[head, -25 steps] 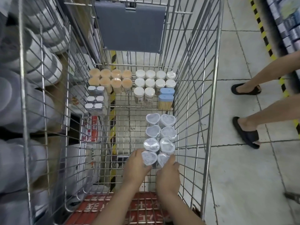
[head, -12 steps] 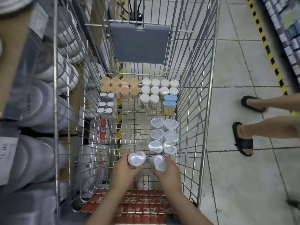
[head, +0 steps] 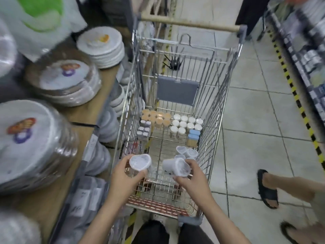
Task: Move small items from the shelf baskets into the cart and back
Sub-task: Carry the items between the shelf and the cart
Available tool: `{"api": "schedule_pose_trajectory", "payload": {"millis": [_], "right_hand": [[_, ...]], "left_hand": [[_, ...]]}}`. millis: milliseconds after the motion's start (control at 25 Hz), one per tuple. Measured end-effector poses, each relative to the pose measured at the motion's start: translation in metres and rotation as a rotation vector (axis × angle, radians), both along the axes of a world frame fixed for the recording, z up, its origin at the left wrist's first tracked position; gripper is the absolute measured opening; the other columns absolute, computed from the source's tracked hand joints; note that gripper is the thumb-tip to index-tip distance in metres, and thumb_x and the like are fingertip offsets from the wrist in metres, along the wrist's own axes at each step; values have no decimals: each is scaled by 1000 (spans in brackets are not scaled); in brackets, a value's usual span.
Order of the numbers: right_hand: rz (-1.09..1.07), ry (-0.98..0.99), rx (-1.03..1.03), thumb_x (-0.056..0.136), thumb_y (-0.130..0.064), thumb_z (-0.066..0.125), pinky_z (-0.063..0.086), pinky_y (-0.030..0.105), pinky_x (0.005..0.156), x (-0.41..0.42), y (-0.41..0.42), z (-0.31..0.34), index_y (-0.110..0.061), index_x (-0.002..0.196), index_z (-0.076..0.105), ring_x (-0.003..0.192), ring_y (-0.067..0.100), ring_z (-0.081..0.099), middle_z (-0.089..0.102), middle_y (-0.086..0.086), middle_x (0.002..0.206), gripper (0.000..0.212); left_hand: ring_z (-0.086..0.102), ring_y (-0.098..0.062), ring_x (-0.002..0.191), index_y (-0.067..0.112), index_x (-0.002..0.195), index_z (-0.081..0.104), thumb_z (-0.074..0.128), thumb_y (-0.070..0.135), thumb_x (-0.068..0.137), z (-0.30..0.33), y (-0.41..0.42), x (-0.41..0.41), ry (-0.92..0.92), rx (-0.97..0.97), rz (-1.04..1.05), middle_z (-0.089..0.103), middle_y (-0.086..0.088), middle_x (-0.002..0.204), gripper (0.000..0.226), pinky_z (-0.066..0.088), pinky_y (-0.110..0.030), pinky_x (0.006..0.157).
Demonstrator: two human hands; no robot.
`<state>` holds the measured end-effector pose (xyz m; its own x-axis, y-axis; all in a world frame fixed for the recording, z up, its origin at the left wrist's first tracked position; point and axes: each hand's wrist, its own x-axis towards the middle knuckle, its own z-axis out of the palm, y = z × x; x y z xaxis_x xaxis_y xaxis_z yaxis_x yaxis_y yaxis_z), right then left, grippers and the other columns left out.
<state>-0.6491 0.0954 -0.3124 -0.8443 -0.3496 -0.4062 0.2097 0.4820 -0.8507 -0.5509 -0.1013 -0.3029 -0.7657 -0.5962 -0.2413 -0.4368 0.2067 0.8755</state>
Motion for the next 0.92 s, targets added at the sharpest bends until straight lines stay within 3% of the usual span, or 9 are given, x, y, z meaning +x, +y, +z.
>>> {"api": "schedule_pose_trajectory", "payload": {"millis": [80,160,240,440,560,760,840,920], "right_hand": [[57,7,-73,70,-16,80,54,23,72,4,3,25,-27,113,55,91,6,62,63,-14,104,51],[117,-1,-152,66,-19,80,53,21,68,9,8,48,-27,110,60,90,10,65,66,-9,102,49],[187,-29,-228,59,-25,76,52,22,67,14,13,72,-27,107,61,89,12,65,67,-6,101,50],[404,-67,-354,55,-37,74,53,23,64,33,28,122,-29,100,63,82,8,65,68,-6,97,47],[564,-109,-404,55,-40,75,52,22,65,50,36,143,-32,99,64,84,8,66,70,-10,95,47],[827,-208,-441,50,-47,76,56,34,75,103,36,162,-28,104,66,91,13,67,70,-7,99,58],[935,-249,-435,50,-48,76,56,37,78,138,38,168,-27,104,66,94,16,67,70,-5,100,59],[1036,-286,-440,49,-47,77,54,36,78,169,41,174,-24,105,67,95,17,67,71,-4,100,61]], "left_hand": [[58,-2,97,44,100,54,76,42,60,30,7,18,66,14,64,61,14,108,46,48,-23,78],[60,-1,95,42,100,56,73,39,59,56,19,39,135,27,160,63,10,106,44,47,-16,72],[60,0,94,39,101,57,73,38,59,81,35,62,203,28,267,63,9,107,46,48,-17,74],[62,4,78,25,100,59,77,12,75,127,91,117,374,44,577,69,14,89,34,49,-11,61],[62,5,77,31,98,60,83,41,63,143,133,148,426,11,737,69,20,87,43,48,-10,62],[63,3,78,29,99,63,77,18,77,155,204,218,455,-62,1031,70,21,86,28,49,-12,66],[64,-4,81,27,98,64,77,22,76,163,234,260,464,-75,1162,71,14,88,26,51,-18,67],[65,-9,82,26,98,66,81,40,66,171,256,297,481,-94,1281,71,8,89,38,52,-24,68]]}}
